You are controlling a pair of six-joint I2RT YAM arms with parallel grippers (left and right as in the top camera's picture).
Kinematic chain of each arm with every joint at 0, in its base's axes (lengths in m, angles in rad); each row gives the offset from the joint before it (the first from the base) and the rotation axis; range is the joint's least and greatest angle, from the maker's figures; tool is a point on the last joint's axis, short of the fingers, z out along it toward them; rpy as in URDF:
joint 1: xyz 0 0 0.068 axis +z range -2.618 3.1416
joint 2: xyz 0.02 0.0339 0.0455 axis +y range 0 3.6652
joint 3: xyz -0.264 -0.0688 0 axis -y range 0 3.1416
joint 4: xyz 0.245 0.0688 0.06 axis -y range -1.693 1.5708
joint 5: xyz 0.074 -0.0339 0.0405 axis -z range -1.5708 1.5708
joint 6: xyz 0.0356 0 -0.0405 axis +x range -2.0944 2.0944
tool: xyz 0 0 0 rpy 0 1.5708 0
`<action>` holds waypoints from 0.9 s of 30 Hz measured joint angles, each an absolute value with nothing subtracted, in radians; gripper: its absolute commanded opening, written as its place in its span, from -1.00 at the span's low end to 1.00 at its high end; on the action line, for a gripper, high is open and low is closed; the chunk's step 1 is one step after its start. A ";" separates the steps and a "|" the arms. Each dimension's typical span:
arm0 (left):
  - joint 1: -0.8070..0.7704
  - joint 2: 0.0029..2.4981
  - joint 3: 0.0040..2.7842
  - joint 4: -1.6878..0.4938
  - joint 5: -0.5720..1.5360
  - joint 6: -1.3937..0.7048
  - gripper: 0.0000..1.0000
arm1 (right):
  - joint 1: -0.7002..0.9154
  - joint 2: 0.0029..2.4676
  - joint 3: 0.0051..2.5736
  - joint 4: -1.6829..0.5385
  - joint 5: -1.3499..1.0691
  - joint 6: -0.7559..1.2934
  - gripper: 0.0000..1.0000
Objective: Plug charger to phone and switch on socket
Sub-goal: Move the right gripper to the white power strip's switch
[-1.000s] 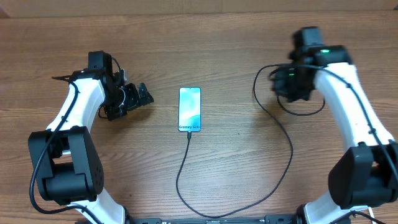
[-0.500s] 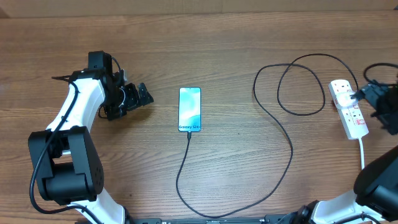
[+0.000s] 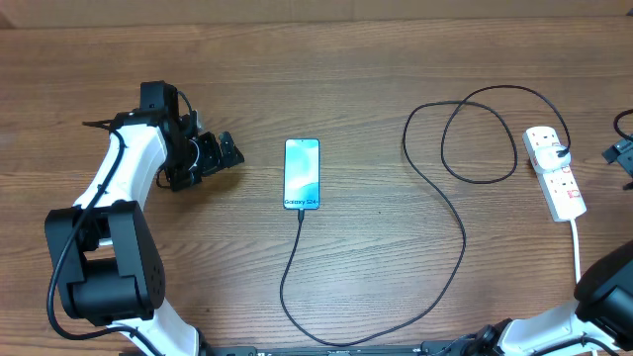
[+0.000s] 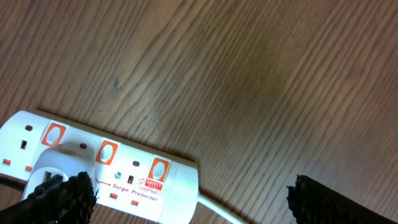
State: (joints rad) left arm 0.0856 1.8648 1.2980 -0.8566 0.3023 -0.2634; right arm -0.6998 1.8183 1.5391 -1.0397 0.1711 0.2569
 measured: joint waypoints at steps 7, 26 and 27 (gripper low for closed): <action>0.086 1.865 1.298 -0.857 0.302 -0.263 0.99 | -0.700 1.893 1.539 -1.013 0.110 0.179 1.00; 0.086 1.865 1.298 -0.857 0.302 -0.264 1.00 | -0.700 2.041 1.539 -0.949 0.033 0.155 1.00; 0.086 1.865 1.298 -0.857 0.302 -0.263 1.00 | -0.700 2.041 1.538 -0.941 0.031 0.155 1.00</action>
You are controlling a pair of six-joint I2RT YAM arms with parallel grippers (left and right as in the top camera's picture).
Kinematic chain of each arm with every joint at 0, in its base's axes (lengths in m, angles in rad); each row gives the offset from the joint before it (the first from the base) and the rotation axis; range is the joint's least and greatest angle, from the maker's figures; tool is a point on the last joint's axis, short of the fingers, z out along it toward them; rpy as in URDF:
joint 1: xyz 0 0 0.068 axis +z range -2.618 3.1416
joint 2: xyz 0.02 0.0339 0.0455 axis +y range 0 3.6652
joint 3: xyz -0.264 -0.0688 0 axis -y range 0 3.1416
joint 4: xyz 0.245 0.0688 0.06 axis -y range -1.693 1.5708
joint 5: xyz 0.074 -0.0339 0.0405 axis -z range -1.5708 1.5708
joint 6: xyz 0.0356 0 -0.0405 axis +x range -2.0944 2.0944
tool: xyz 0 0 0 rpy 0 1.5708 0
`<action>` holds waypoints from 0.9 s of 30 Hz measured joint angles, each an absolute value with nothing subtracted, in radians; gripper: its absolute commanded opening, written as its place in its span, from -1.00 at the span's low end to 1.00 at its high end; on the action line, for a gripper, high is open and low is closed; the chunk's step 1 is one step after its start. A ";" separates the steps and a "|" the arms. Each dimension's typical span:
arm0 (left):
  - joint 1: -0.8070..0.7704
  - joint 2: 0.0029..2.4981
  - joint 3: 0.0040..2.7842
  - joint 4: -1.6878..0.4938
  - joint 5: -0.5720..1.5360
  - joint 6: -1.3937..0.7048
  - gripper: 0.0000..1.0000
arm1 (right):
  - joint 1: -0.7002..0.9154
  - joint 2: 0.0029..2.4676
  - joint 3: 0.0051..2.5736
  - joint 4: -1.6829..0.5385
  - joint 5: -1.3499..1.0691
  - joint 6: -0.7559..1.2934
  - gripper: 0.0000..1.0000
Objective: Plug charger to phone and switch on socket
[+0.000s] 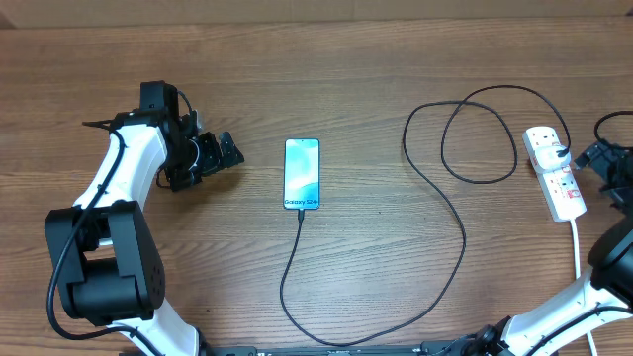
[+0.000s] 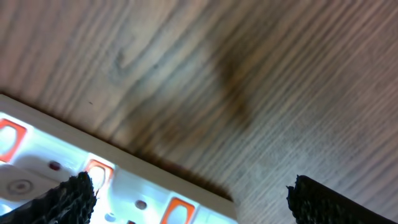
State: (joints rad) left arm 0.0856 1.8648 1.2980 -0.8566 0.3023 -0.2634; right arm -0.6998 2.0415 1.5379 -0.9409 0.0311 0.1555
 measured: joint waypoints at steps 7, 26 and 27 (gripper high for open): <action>0.086 1.865 1.298 -0.857 0.302 -0.263 1.00 | -0.700 2.055 1.495 -0.887 0.022 0.155 1.00; 0.086 1.865 1.298 -0.857 0.302 -0.263 0.99 | -0.701 2.064 1.485 -0.871 -0.038 0.157 1.00; 0.086 1.865 1.298 -0.857 0.302 -0.263 0.99 | -0.701 2.064 1.485 -0.874 -0.038 0.157 1.00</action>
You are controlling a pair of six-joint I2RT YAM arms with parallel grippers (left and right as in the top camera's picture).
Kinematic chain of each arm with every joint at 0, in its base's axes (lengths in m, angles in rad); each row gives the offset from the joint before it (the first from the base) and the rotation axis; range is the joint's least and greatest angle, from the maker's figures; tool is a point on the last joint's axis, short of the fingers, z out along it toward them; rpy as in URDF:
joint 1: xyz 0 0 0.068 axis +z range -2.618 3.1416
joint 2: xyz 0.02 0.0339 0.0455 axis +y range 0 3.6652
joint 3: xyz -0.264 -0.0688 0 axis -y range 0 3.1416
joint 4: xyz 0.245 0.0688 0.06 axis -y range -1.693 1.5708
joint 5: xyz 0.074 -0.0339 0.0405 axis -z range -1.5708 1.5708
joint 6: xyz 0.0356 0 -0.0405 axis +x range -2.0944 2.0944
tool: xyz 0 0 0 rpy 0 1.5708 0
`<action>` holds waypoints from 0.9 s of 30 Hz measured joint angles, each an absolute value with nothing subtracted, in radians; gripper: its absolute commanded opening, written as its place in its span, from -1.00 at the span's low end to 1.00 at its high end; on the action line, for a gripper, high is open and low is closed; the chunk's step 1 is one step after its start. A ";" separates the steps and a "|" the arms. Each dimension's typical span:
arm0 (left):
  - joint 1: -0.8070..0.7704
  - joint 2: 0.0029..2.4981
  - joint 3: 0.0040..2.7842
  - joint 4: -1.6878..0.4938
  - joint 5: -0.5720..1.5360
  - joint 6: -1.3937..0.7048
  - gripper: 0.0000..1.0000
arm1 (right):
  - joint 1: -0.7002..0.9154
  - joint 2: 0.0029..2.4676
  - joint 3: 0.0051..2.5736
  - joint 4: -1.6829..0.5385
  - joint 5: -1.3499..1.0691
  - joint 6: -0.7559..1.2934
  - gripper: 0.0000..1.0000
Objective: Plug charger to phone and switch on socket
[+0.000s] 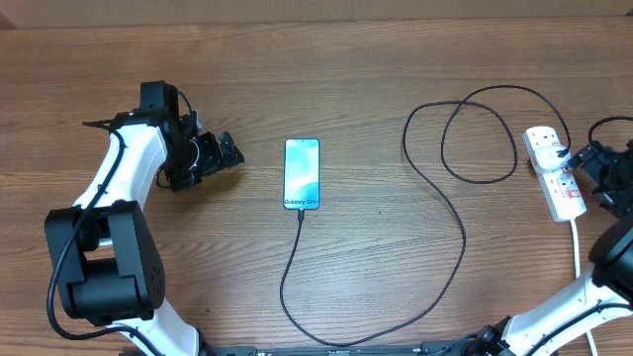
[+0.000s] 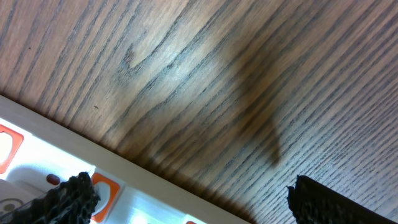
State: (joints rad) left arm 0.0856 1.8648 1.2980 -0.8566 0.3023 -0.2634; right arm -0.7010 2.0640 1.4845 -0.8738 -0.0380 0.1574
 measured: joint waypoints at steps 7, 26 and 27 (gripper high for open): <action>0.086 1.865 1.298 -0.857 0.302 -0.264 0.99 | -0.707 2.064 1.485 -0.892 -0.038 0.160 1.00; 0.086 1.865 1.298 -0.857 0.302 -0.263 1.00 | -0.686 2.063 1.489 -0.888 -0.018 0.157 1.00; 0.086 1.865 1.298 -0.857 0.302 -0.264 1.00 | -0.686 2.062 1.484 -0.880 -0.017 0.156 1.00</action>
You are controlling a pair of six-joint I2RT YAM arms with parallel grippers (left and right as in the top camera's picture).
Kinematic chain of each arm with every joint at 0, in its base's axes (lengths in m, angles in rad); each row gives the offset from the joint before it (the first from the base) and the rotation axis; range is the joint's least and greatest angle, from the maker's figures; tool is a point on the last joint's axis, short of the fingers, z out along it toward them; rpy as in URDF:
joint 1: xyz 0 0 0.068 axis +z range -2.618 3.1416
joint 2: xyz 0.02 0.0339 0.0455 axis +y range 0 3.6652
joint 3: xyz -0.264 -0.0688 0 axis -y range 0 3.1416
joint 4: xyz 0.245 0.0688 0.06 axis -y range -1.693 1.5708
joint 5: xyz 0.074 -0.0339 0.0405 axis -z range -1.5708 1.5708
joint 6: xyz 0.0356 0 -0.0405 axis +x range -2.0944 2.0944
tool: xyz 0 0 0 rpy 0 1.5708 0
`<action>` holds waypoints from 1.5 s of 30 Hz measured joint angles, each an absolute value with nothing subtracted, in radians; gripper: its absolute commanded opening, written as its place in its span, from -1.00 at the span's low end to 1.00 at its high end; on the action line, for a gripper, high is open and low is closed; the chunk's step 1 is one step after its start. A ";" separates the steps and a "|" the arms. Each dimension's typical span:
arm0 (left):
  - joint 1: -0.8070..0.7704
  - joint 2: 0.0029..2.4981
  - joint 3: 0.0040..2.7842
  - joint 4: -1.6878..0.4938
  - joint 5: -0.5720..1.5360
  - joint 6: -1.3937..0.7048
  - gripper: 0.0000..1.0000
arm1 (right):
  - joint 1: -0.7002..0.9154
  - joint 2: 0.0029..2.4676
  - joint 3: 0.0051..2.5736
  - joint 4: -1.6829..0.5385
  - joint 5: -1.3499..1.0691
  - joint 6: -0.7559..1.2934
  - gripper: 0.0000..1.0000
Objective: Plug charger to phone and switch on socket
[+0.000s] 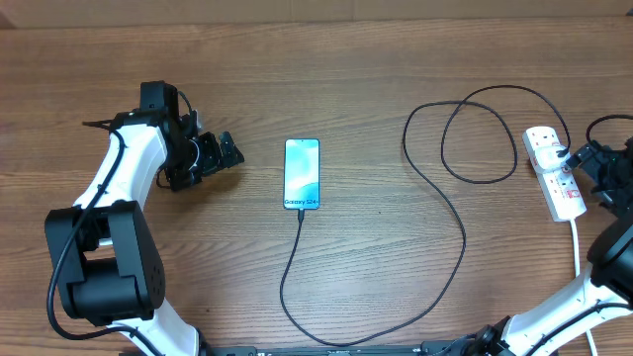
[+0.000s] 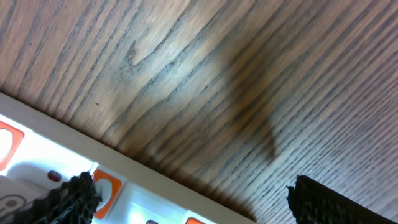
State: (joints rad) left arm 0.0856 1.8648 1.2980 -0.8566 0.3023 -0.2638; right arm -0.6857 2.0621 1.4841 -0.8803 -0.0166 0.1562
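Observation:
The phone [image 1: 302,174] lies face up mid-table, screen lit, with the black charger cable [image 1: 435,198] plugged into its near end and looping right to the white power strip [image 1: 554,170]. The strip has orange switches [image 2: 106,186]. My right gripper [image 1: 593,163] is at the strip's right side, open; in the wrist view its left finger [image 2: 74,196] rests beside an orange switch while the right finger [image 2: 323,199] hangs over bare wood. My left gripper [image 1: 220,153] sits left of the phone, holding nothing.
The wooden table [image 1: 376,89] carries only the phone, cable loops and strip. The strip's white lead [image 1: 577,252] runs toward the front right edge. The left arm's base [image 1: 99,267] stands at the front left.
The right wrist view has shifted very slightly; the left finger sits a touch closer to the orange switch. The phone, cable and left arm have not moved.
At first my right gripper was off to the right of the strip, with the strip's end in full wrist view. Then it was nearer, low over the strip's edge. Later its left finger reached the orange switch, where it stays now.

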 measured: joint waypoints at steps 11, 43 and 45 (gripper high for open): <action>0.086 1.865 1.298 -0.857 0.302 -0.263 1.00 | -0.686 2.035 1.424 -0.811 -0.019 0.161 1.00; 0.086 1.865 1.298 -0.852 0.302 -0.263 0.99 | -0.648 2.080 1.706 -1.281 -0.095 0.130 1.00; 0.086 1.865 1.298 -0.853 0.302 -0.263 1.00 | -0.648 2.081 1.723 -1.287 -0.110 0.130 1.00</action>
